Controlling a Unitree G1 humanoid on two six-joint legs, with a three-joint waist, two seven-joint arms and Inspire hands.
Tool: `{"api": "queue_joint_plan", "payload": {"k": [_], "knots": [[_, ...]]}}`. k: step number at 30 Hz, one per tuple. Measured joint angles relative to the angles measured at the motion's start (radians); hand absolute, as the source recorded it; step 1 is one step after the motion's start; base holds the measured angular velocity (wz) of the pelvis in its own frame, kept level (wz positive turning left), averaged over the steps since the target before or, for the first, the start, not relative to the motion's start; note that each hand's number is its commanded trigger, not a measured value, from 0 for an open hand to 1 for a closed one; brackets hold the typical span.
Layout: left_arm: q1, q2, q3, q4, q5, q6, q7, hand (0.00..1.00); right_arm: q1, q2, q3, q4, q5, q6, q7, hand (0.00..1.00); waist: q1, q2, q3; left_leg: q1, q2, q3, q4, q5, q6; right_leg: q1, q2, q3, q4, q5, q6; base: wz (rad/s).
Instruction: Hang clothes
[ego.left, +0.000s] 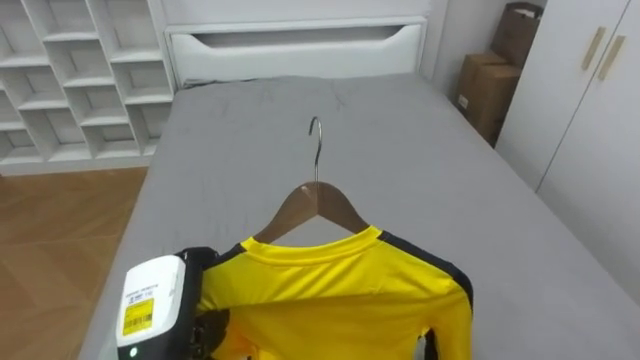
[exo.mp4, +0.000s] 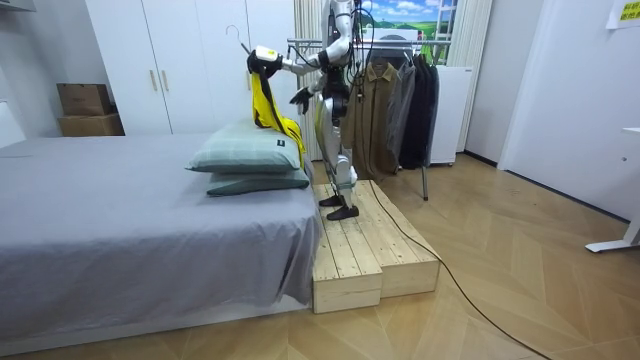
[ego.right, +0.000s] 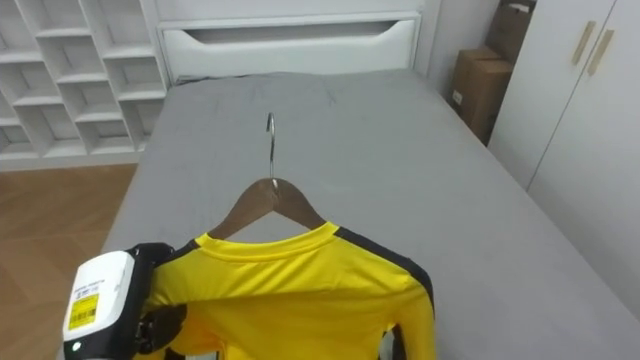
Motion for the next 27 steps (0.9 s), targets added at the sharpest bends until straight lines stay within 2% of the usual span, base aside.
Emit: {"api": "queue_joint_plan", "payload": {"k": [5,8,12,19,22,24,27], "knots": [[0.000,0.002,0.004,0.000,-0.060,0.006,0.001,1.00,0.004,-0.002,0.007,-0.198,-0.094,0.001,-0.064,0.00,0.018,-0.010,-0.0021,-0.015,0.002,0.008,0.000,0.000,0.000,-0.018,0.001,0.002,0.007,0.001,-0.001,-0.04],[0.000,0.002,0.006,-0.001,-0.060,0.016,0.000,1.00,0.007,-0.002,0.007,-0.279,-0.133,0.001,-0.076,0.00,0.029,-0.019,-0.0062,-0.016,0.002,0.006,0.004,0.000,0.000,-0.016,0.000,0.002,0.003,0.001,-0.001,0.03],[0.000,0.005,0.007,-0.019,-0.059,0.034,-0.021,1.00,0.006,-0.001,0.009,-0.384,-0.224,-0.005,-0.077,0.00,0.030,-0.022,-0.0072,-0.014,0.000,0.005,0.012,0.000,0.000,-0.009,-0.003,0.002,0.000,0.001,-0.001,0.01],[-0.002,0.004,0.007,-0.028,-0.057,0.032,-0.022,1.00,0.012,0.010,0.014,-0.513,-0.341,-0.019,-0.086,0.00,0.025,-0.022,-0.0065,-0.014,0.000,0.006,0.017,0.000,0.000,-0.006,-0.003,0.001,-0.001,0.001,-0.001,0.00],[-0.002,0.002,0.007,-0.028,-0.059,0.031,-0.021,1.00,0.021,0.010,0.038,-0.579,-0.342,-0.021,-0.086,0.00,0.025,-0.021,-0.0059,-0.016,0.001,0.005,0.017,0.000,0.000,-0.007,-0.003,0.001,0.002,0.001,-0.001,0.00],[-0.003,0.001,0.007,-0.028,-0.060,0.028,-0.021,1.00,0.035,0.010,0.066,-0.624,-0.349,-0.039,-0.086,0.00,0.026,-0.019,-0.0043,-0.015,0.001,0.004,0.017,0.000,0.000,-0.002,-0.003,-0.001,0.003,0.001,-0.001,0.00],[-0.013,0.001,0.007,-0.028,-0.058,0.026,-0.021,1.00,0.042,0.010,0.078,-0.685,-0.352,-0.040,-0.073,0.00,0.027,-0.012,0.0009,-0.018,0.001,0.002,0.011,-0.001,0.000,-0.007,-0.003,-0.005,0.004,0.003,0.001,0.00]]}}
